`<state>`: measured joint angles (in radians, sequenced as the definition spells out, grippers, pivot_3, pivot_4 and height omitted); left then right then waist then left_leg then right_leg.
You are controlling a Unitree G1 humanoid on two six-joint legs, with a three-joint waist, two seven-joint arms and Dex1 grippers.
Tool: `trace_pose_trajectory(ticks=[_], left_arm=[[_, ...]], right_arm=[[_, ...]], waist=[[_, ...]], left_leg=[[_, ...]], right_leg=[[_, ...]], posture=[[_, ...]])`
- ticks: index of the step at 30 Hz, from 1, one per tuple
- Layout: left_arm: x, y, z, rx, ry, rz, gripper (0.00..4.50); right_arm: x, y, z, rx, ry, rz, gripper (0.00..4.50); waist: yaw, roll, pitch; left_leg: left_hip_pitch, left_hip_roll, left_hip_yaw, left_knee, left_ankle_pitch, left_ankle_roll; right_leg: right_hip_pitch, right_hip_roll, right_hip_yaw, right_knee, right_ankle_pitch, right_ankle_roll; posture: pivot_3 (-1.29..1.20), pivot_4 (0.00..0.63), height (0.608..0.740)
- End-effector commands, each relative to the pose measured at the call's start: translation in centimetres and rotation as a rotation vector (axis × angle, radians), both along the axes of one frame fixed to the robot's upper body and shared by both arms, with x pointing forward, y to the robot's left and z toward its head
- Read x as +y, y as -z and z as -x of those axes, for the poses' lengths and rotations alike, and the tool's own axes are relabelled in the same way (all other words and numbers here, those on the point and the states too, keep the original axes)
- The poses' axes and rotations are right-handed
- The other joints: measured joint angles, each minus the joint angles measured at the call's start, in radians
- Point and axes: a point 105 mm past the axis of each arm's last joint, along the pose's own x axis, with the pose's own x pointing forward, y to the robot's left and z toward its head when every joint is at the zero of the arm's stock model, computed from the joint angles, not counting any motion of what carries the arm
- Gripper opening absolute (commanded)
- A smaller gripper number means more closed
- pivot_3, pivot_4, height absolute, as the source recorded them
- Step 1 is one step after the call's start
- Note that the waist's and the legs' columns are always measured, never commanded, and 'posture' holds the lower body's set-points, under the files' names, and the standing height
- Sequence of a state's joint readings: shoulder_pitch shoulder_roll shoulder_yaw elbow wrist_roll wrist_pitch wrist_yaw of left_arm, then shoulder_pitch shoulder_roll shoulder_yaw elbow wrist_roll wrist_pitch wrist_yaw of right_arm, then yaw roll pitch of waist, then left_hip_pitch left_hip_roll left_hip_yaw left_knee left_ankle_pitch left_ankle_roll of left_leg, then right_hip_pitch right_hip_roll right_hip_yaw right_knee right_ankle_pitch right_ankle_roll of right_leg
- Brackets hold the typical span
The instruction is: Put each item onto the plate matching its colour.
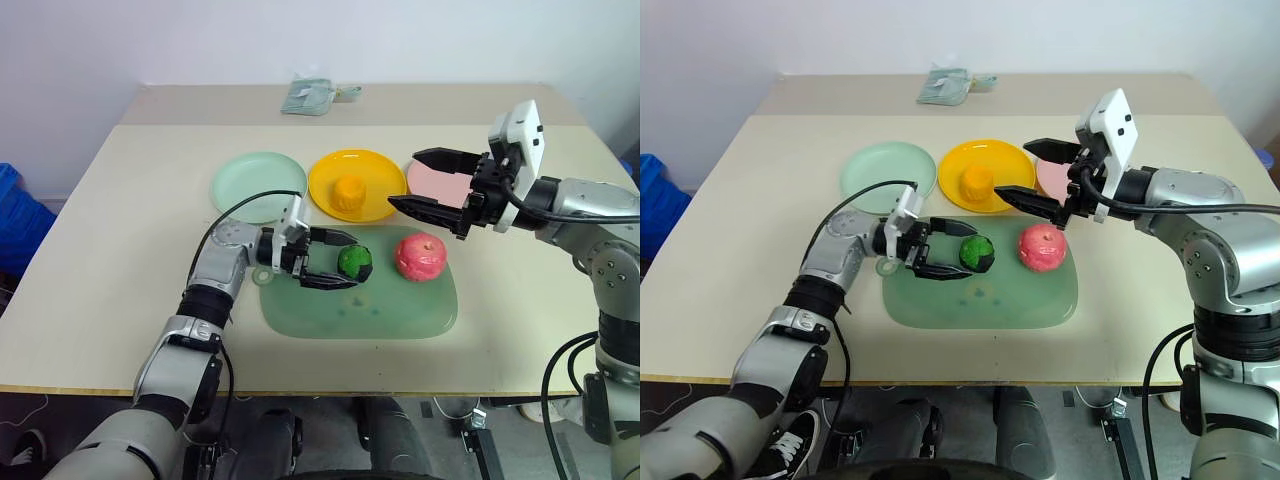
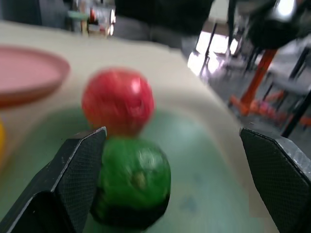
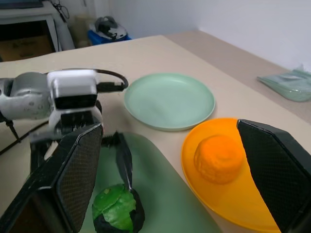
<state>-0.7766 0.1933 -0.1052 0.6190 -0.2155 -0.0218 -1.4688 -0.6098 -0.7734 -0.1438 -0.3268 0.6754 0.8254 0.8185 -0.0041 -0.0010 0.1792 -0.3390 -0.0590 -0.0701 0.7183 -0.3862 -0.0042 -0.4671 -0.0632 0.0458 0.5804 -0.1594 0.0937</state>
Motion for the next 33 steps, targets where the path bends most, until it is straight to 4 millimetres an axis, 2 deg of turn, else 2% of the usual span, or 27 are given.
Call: trace_pose_trajectory(ticks=[1,10,13,15,20,22,25,27,30,33], left_arm=[[-1.1,-0.1,-0.9,-0.119,-0.07,-0.013,4.49],[-1.6,1.2,-1.1,-0.101,-0.083,-0.036,4.49],[-1.6,1.6,-1.1,-0.101,-0.081,-0.048,3.7],[-1.8,1.7,-1.2,-0.099,-0.088,-0.046,2.74],[-1.9,0.9,-1.7,-0.116,-0.12,-0.01,2.74],[-1.3,-0.9,-2.8,-0.115,-0.191,0.069,2.74],[1.2,-4.5,-6.1,-0.169,-0.447,0.203,2.74],[3.7,-6.0,-8.4,-0.174,-0.653,0.266,2.74],[7.2,-6.5,-10.4,-0.209,-0.884,0.284,2.74],[11.4,-6.4,-12.0,-0.158,-1.148,0.348,2.74]], right_arm=[[0.0,-1.1,0.3,-0.059,0.007,0.013,4.5],[0.0,-1.3,0.5,-0.067,0.024,0.011,4.5],[0.0,-1.3,0.5,-0.071,0.027,0.011,4.5],[0.1,-1.4,0.6,-0.069,0.026,0.01,4.5],[0.1,-1.5,0.5,-0.075,0.029,0.007,4.5],[0.1,-1.5,0.5,-0.077,0.03,0.007,4.5],[0.0,-1.5,0.4,-0.086,0.041,0.007,4.5],[0.1,-1.4,0.2,-0.086,0.045,0.01,4.5],[0.5,-0.9,-0.4,-0.102,0.06,0.034,4.5],[0.6,-1.3,-1.4,-0.123,0.088,0.004,4.5]], waist=[[0.005,0.0,0.0],[0.016,0.0,0.0],[0.017,0.0,0.0],[0.017,0.0,0.0],[0.017,0.0,0.0],[0.017,0.0,0.0],[0.016,0.0,0.0],[0.014,0.0,0.0],[0.011,0.0,0.0],[0.012,0.0,0.0]], left_leg=[[0.0,0.0,0.0,0.0,0.0,0.0],[0.0,0.0,0.001,0.0,-0.001,0.001],[0.0,0.0,0.001,0.0,-0.001,0.001],[0.0,0.0,0.001,0.0,-0.001,0.001],[0.0,0.0,0.001,0.0,-0.001,0.001],[0.0,0.0,0.001,0.0,-0.001,0.002],[0.0,0.0,0.001,0.0,-0.001,0.002],[0.0,0.001,0.001,0.0,-0.001,0.002],[0.001,0.001,0.001,-0.001,0.0,0.0],[0.001,0.001,0.001,-0.002,0.001,-0.001]], right_leg=[[0.0,0.0,0.0,0.0,0.0,0.0],[0.0,0.0,0.0,0.0,0.0,0.0],[0.0,0.0,0.0,0.0,0.0,0.0],[0.0,0.0,0.0,0.0,0.0,0.0],[0.0,0.0,0.0,0.0,0.0,0.0],[0.0,0.0,0.0,0.0,0.0,0.0],[0.0,0.0,0.0,0.0,0.0,0.0],[0.0,0.0,0.0,0.0,0.0,0.0],[0.0,0.001,0.0,0.0,0.0,0.0],[0.0,0.001,0.0,0.0,0.0,0.0]], posture=[[0.0,0.15,0.74],[0.0,0.15,0.74],[0.0,0.15,0.74],[0.0,0.15,0.74],[0.0,0.15,0.74],[0.0,0.15,0.74],[0.0,0.15,0.74],[0.0,0.15,0.74],[0.0,0.15,0.74],[0.0,0.15,0.74]])
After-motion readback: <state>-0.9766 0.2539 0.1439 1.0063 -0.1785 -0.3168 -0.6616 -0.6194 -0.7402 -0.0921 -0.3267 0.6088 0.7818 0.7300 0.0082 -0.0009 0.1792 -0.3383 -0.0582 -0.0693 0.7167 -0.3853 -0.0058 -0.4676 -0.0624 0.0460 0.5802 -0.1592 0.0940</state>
